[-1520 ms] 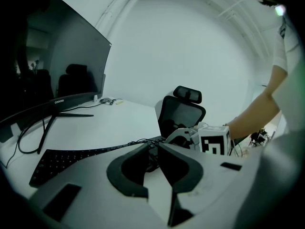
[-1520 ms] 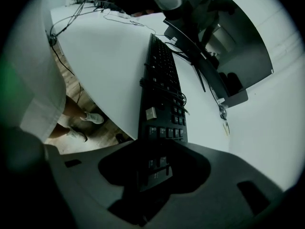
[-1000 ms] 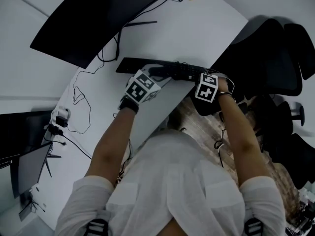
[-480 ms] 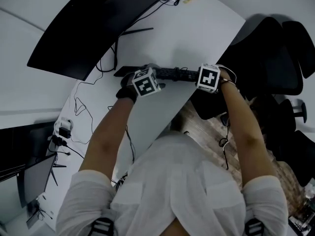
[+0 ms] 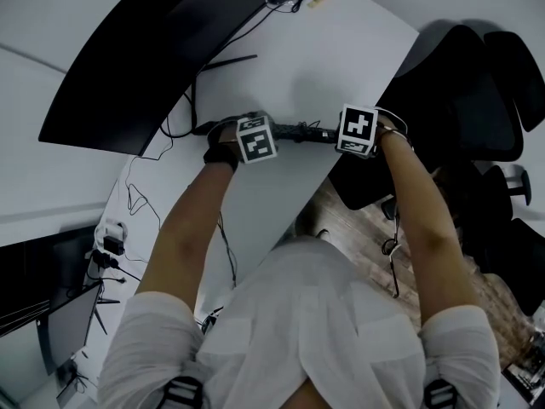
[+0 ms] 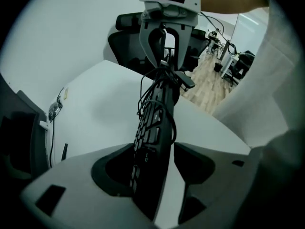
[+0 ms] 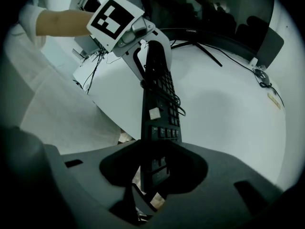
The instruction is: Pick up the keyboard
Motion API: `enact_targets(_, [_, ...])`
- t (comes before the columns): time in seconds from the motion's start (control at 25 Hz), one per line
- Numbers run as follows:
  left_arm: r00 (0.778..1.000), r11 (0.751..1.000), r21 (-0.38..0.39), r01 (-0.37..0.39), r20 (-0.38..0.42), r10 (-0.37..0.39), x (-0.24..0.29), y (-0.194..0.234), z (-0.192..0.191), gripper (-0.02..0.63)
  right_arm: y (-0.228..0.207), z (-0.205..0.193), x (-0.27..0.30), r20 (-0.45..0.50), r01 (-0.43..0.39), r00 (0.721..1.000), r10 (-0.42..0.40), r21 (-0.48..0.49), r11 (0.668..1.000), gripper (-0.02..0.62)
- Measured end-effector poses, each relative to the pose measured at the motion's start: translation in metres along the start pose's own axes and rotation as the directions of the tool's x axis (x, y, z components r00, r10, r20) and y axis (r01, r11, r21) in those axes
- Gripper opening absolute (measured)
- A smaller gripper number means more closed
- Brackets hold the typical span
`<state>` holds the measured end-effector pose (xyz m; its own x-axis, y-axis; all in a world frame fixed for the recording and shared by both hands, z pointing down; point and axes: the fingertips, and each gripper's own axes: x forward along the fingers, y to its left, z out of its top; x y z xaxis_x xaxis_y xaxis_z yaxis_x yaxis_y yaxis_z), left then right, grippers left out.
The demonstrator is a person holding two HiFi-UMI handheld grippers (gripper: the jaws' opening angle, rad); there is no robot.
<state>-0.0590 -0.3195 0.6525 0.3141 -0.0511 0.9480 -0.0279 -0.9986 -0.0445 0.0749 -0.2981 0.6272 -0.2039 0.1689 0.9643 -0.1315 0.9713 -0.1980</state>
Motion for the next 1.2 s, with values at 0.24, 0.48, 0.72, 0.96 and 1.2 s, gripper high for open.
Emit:
enact_targets(0.24, [0.996, 0.998, 0.027, -0.060, -0.058, 0.062, 0.006, 0.017, -0.005, 0.137, 0.002, 0.000, 0.000, -0.014, -0.029, 0.999, 0.030, 0.012, 1.000, 0.147])
enact_targets(0.48, [0.991, 0.992, 0.068, -0.103, -0.081, 0.108, 0.009, 0.021, -0.007, 0.104, -0.003, 0.001, -0.004, 0.027, 0.041, 0.999, -0.042, 0.041, 0.998, 0.153])
enact_targets(0.72, [0.988, 0.991, 0.062, -0.121, -0.094, 0.126, 0.006, 0.023, -0.003, 0.061, -0.033, 0.002, -0.065, 0.217, 0.292, 0.917, -0.334, 0.204, 0.935, 0.112])
enact_targets(0.96, [0.990, 0.993, -0.002, -0.120, -0.080, 0.119, -0.001, 0.016, 0.002, 0.060, -0.033, 0.001, -0.120, 0.453, 0.366, 0.686, -0.569, 0.460, 0.809, 0.071])
enact_targets(1.2, [0.993, 0.986, -0.119, -0.114, -0.049, 0.109, -0.017, 0.007, 0.020, 0.060, -0.004, -0.011, -0.125, 0.587, 0.203, 0.442, -0.678, 0.671, 0.713, 0.029])
